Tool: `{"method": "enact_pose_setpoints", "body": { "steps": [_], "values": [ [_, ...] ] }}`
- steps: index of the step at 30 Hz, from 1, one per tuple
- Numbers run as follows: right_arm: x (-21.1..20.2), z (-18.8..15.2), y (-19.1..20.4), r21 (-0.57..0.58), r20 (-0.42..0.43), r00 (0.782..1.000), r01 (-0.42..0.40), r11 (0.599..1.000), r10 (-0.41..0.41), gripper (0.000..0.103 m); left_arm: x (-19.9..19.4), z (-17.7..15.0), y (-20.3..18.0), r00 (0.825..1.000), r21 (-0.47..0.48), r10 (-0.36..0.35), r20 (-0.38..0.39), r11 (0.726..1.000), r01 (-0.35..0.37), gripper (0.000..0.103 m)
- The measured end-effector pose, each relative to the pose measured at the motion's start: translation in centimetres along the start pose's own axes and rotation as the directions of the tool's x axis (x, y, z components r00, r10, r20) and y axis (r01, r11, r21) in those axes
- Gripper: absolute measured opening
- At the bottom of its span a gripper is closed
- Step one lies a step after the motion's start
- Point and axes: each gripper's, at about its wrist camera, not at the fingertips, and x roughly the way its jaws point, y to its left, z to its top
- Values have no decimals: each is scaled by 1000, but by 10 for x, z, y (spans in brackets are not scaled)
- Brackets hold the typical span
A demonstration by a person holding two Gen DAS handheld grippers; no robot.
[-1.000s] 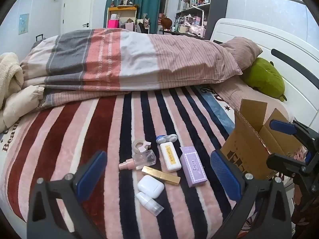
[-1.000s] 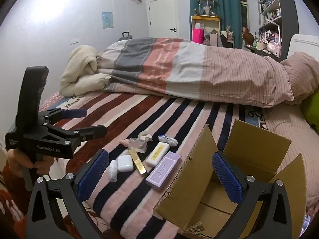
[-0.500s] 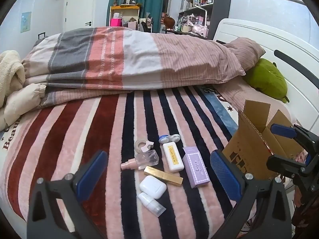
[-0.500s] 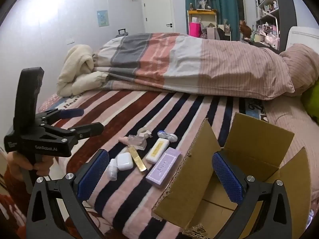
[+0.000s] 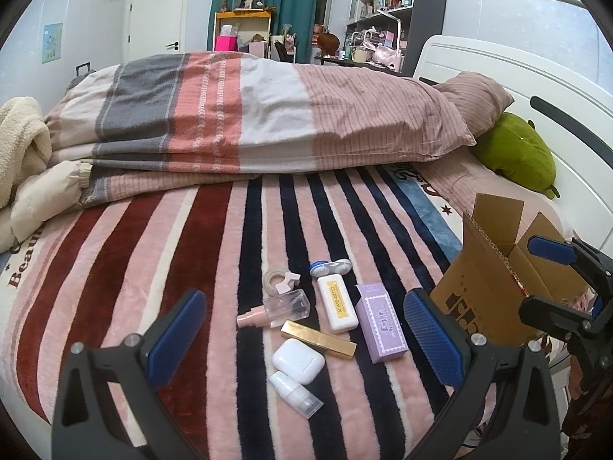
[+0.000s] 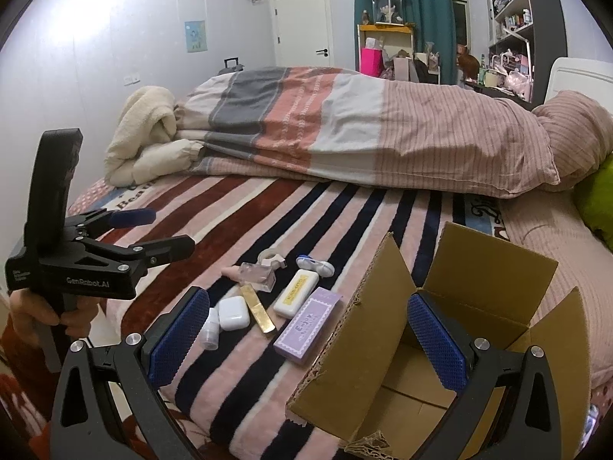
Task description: Organize rigid objects
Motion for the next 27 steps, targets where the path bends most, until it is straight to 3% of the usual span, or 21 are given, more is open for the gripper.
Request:
{"method": "enact_pose_setpoints", "body": {
  "steps": [27],
  "values": [
    [-1, 1, -1, 12, -1, 1000, -13, 1000, 13, 103, 0, 0, 3, 1000, -3, 2, 1, 1000, -2, 103]
  ]
}}
